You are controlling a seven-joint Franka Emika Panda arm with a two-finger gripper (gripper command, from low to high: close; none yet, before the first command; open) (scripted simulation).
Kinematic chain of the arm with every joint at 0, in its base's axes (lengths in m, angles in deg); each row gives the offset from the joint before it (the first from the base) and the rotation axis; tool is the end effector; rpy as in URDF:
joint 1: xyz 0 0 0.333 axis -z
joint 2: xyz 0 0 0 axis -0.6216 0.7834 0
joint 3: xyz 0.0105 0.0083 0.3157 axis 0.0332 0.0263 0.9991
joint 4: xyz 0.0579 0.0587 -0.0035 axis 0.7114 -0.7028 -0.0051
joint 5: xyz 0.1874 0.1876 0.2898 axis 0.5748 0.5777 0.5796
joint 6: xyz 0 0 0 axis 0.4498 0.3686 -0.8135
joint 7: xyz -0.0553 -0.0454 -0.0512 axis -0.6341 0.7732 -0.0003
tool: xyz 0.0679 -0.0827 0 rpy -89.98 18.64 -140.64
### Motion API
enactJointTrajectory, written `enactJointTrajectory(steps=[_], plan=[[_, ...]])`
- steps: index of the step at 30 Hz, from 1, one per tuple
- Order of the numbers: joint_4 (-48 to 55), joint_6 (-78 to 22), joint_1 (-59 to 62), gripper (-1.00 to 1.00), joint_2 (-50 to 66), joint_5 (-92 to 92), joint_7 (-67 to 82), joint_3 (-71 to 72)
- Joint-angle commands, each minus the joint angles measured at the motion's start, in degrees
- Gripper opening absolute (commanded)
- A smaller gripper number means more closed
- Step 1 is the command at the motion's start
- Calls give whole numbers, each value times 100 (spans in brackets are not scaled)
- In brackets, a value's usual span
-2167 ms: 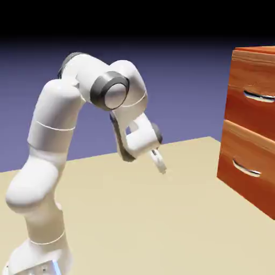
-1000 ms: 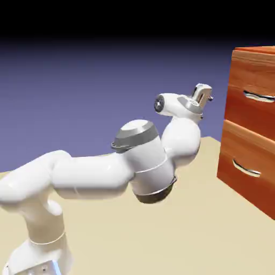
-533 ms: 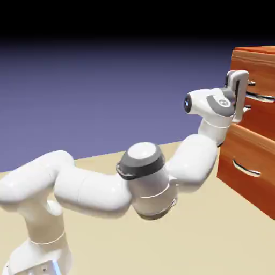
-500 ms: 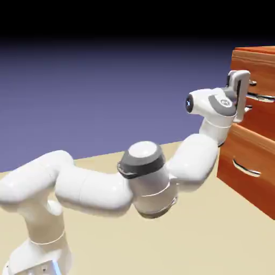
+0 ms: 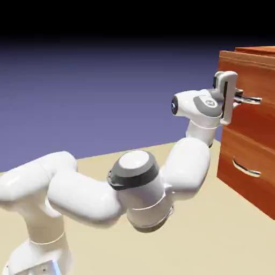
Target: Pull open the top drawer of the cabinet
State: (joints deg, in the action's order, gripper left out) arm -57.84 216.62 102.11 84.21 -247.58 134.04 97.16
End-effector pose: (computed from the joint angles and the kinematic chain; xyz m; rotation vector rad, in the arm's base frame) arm 0.6299 0.0590 0.4875 -0.6132 1.4794 -0.6145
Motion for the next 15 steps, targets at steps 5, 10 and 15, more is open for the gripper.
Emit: enactJointTrajectory(steps=[5,10,15], plan=[[-1038,-396,648,-100,38,106,-110,142],[-2076,-767,1321,-100,99,249,-208,335],[-3114,-1104,2028,-100,207,468,-277,593]])
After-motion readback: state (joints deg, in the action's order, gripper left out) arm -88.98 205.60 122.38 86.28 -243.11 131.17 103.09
